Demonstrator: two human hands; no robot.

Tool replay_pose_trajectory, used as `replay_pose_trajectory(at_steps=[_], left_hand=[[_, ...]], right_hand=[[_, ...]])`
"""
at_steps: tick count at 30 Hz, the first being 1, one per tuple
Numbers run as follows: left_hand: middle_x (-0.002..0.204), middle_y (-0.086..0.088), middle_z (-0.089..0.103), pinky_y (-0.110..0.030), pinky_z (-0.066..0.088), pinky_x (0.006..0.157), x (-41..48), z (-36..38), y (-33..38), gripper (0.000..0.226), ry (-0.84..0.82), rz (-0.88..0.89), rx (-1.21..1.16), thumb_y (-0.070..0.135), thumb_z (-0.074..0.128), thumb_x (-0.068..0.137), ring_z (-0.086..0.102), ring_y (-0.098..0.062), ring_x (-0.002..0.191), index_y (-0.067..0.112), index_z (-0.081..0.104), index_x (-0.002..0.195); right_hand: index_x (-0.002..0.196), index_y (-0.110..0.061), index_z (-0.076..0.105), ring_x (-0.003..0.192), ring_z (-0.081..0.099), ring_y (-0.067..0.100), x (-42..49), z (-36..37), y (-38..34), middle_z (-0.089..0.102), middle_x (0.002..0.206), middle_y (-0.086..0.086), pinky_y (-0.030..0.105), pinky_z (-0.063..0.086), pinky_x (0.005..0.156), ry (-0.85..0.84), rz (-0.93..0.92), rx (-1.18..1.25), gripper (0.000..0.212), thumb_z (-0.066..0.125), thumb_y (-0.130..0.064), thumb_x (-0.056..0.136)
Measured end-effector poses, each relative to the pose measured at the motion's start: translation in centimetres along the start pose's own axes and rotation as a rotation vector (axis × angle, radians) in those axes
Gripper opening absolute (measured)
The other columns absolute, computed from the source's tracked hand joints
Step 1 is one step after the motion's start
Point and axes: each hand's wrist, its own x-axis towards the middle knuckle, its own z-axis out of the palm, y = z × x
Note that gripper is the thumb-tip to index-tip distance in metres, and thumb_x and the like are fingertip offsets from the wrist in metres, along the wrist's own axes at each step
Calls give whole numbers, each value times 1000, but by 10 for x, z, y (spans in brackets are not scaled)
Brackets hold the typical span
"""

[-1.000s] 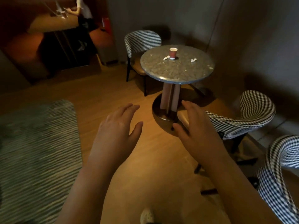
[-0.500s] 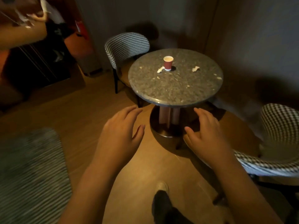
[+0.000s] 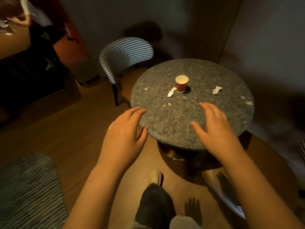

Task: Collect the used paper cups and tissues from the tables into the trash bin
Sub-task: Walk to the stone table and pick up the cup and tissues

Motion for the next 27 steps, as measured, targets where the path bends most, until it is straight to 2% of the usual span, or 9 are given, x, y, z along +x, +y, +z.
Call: replay_pose_trajectory(at_steps=[9,12,17,22,24,27], left_hand=[[134,5,50,-30,42,95,192,63,-38,43,-75,240,-71,34,54,91,47,-13,121,26,49,132],[129,4,53,-28,43,87,247,89,-38,39,-126,313,-90,31,55,91,50,-14,116,24,52,129],[111,5,59,-23,39,66,320,145,-31,28,-171,312,-115,32,55,91,56,-13,100,26,58,119],[110,4,58,-24,36,64,371,204,-31,28,-287,272,-115,31,57,91,57,-15,100,27,59,118],[111,4,57,-26,38,64,381,223,-34,28,-334,246,-117,32,56,91,58,-15,99,28,58,118],[117,4,56,-30,44,69,397,251,-35,32,-426,231,-77,32,57,91,57,-17,102,27,57,122]], right_hand=[[146,-16,25,138,23,19,136,38,39,26,151,2,35,24,112,-25,270,-84,62,51,-37,93],[146,-17,26,138,24,19,171,49,54,27,150,2,33,24,111,-28,346,-28,61,53,-34,93],[144,-15,30,135,28,20,216,59,98,32,147,3,31,25,109,-47,461,57,59,55,-31,93],[141,-11,36,127,41,26,264,73,167,41,140,10,35,34,105,-80,599,122,57,60,-23,90],[138,-10,41,122,48,27,279,82,195,46,135,13,35,38,101,-61,660,180,56,63,-19,88],[133,-7,46,117,51,31,299,98,236,49,131,18,36,39,100,-80,678,133,53,66,-15,85]])
